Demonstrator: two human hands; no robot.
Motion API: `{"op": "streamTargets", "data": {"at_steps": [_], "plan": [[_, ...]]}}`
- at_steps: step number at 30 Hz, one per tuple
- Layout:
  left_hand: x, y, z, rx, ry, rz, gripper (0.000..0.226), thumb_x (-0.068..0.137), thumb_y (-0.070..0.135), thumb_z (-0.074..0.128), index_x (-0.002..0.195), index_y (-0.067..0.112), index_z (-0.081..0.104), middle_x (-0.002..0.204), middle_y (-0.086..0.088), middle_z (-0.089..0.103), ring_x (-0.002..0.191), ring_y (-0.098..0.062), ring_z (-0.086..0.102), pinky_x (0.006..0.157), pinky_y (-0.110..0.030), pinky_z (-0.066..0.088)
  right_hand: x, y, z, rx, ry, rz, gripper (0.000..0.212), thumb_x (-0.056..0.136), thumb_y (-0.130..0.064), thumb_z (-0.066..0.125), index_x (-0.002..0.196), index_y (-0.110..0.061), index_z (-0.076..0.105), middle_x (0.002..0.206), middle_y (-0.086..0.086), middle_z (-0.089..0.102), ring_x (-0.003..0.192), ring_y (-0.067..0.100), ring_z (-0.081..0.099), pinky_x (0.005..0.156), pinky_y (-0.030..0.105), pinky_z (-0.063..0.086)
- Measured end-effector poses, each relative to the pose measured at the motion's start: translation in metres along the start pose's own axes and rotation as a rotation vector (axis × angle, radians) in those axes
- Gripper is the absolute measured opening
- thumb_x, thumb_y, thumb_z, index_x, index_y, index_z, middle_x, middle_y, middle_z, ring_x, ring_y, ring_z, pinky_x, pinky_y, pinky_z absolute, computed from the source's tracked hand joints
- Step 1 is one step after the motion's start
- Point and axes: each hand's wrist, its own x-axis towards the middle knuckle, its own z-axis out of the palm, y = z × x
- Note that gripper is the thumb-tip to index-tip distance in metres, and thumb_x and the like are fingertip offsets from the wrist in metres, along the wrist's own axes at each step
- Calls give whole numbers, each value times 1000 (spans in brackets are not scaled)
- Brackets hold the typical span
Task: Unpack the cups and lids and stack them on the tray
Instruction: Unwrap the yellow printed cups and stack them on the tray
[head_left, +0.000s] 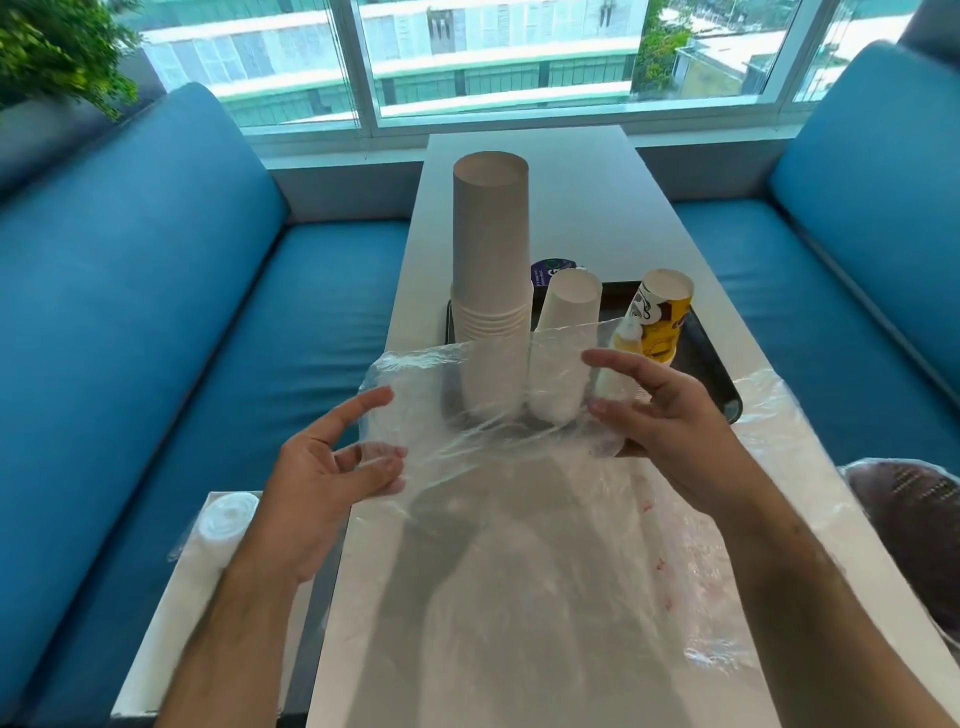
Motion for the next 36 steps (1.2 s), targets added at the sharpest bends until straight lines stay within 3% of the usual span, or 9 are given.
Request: {"op": "streamTargets", "data": {"at_steps": [5, 8, 10, 13, 18, 24, 26, 29, 36], "plan": [[0, 7, -12, 31, -21, -15, 80, 53, 22, 97, 126, 31, 67, 95, -12, 74, 87, -17, 70, 67, -26, 59, -3, -5, -8, -99, -187, 60, 90, 74, 15, 78, 133, -50, 57, 149, -20, 43, 123, 25, 61, 89, 40, 59], [-2, 12, -17, 95, -99, 22, 84, 60, 1, 85, 132, 36, 61, 137, 3, 61, 90, -19, 69, 63, -31, 59, -6, -11, -18, -154, -316, 78, 102, 74, 16, 78, 134, -61, 50, 154, -28, 35, 139, 17, 45, 107, 44, 48], [-3, 14, -21, 67, -191, -14, 89, 61, -2, 86, 134, 41, 59, 140, 6, 58, 90, -24, 69, 61, -34, 59, -8, -15, -22, -134, -371, 66, 105, 72, 17, 78, 136, -61, 48, 152, -32, 36, 143, 16, 41, 112, 50, 43], [-1, 12, -22, -37, -353, -135, 89, 56, 23, 98, 136, 32, 60, 131, -7, 62, 88, -29, 69, 65, -39, 61, -10, -19, -24, -81, -408, 49, 105, 70, 15, 78, 139, -59, 47, 149, -36, 38, 141, 14, 44, 107, 51, 48], [4, 2, -13, -57, -373, -94, 78, 55, 20, 99, 127, 21, 68, 130, -4, 63, 93, -29, 70, 73, -42, 62, -8, -20, -24, -119, -437, 53, 108, 73, 18, 76, 142, -59, 42, 151, -36, 34, 131, 22, 56, 61, 33, 59], [5, 5, -16, 7, -298, -46, 75, 64, -12, 74, 130, 23, 65, 123, -2, 68, 78, -19, 68, 57, -25, 55, -12, -23, -32, -196, -387, 26, 105, 66, 2, 83, 144, -55, 42, 157, -24, 34, 77, 26, 60, 86, 38, 59], [4, 6, -16, 8, -314, -44, 80, 64, -13, 73, 134, 25, 62, 115, 1, 69, 79, -19, 66, 56, -24, 54, -11, -20, -34, -49, -344, 4, 99, 69, -1, 86, 146, -48, 44, 156, -20, 38, 91, 22, 66, 95, 46, 56], [3, 8, -12, 0, -305, -6, 88, 63, -14, 72, 139, 27, 55, 137, 21, 57, 82, -19, 66, 55, -25, 54, -10, -9, -30, 110, -369, 52, 97, 63, -23, 95, 144, -46, 47, 154, -9, 45, 129, 33, 57, 106, 54, 48], [3, 8, -14, -58, -284, 14, 100, 60, -12, 76, 144, 34, 49, 147, 33, 43, 89, -20, 69, 53, -26, 56, -10, 15, -3, 258, -328, 28, 72, 77, 10, 70, 142, -17, 55, 147, 8, 53, 109, 37, 65, 93, 51, 57]]}}
